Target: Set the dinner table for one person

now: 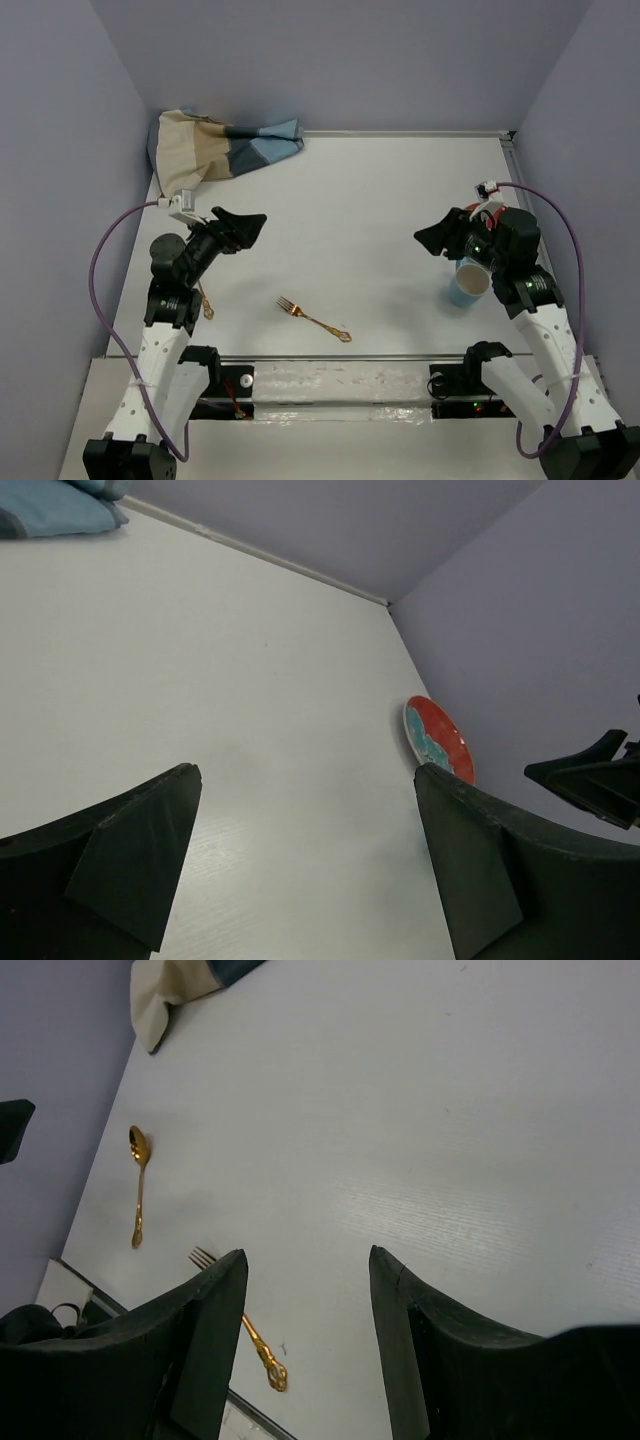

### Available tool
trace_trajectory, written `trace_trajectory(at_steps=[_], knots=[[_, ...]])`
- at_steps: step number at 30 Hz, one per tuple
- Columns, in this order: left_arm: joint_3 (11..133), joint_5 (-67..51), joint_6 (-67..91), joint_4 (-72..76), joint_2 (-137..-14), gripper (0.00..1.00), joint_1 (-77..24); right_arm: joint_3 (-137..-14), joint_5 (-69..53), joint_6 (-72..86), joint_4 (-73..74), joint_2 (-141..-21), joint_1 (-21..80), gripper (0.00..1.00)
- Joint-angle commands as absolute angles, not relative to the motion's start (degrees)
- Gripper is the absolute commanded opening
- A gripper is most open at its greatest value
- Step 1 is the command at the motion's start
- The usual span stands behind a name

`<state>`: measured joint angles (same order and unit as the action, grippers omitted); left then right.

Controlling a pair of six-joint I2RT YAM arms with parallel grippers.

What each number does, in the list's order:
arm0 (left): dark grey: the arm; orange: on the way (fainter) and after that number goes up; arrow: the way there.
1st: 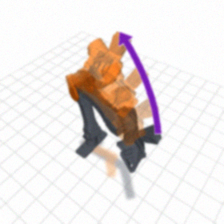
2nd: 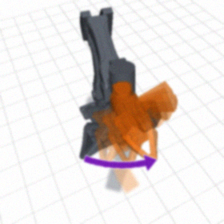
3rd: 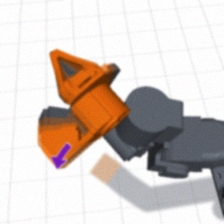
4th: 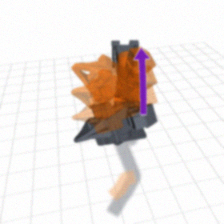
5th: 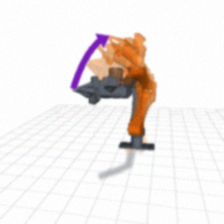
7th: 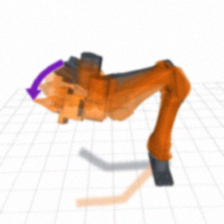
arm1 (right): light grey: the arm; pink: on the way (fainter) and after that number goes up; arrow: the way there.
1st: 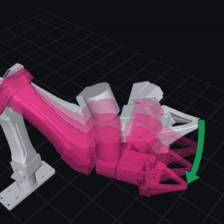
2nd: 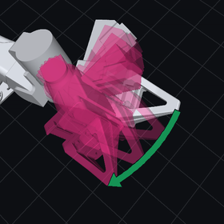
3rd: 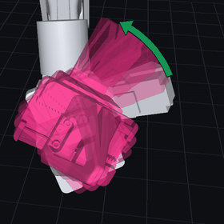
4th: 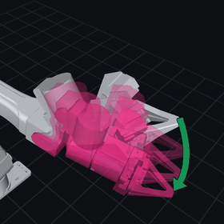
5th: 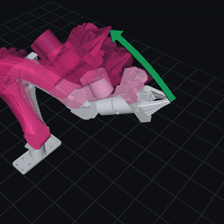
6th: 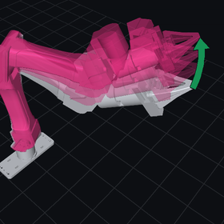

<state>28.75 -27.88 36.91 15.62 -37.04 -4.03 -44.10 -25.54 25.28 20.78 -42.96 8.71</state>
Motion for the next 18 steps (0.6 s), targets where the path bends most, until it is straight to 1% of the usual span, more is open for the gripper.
trace_trajectory(at_steps=[1, 3, 6, 9, 11, 14, 16, 18], knots=[[31.1, -21.6, 37.3, 17.7, -37.5, 0.99, -3.8, -44.1, -25.8, 24.3, 17.2, -42.8, 9.2, 0.58], [30.6, -20.7, 39.3, 19.2, -38.4, 0.99, -3.8, -43.8, -25.8, 24.4, 17.0, -42.9, 9.8, 0.58], [31.7, -14.4, 41.2, 18.4, -42.3, 0.99, -3.9, -42.5, -25.8, 25.4, 15.0, -43.3, 10.4, 0.58], [32.2, -8.3, 43.4, 20.0, -47.3, 0.99, -3.9, -41.1, -25.1, 26.8, 12.4, -44.6, 13.5, 0.58], [32.4, -1.5, 45.4, 21.3, -49.8, 0.99, -4.0, -40.6, -22.4, 26.9, 11.8, -45.3, 15.5, 0.58], [34.3, 7.2, 48.5, 23.1, -57.8, 0.99, -4.7, -40.2, -18.9, 27.0, 10.3, -47.6, 19.5, 0.58], [35.5, 12.6, 50.1, 24.9, -61.9, 0.94, -5.6, -40.1, -16.5, 27.1, 9.3, -50.0, 23.2, 0.58], [39.1, 14.7, 51.2, 24.9, -69.0, 0.93, -6.9, -40.1, -14.4, 27.0, 8.4, -52.2, 25.7, 0.58]])
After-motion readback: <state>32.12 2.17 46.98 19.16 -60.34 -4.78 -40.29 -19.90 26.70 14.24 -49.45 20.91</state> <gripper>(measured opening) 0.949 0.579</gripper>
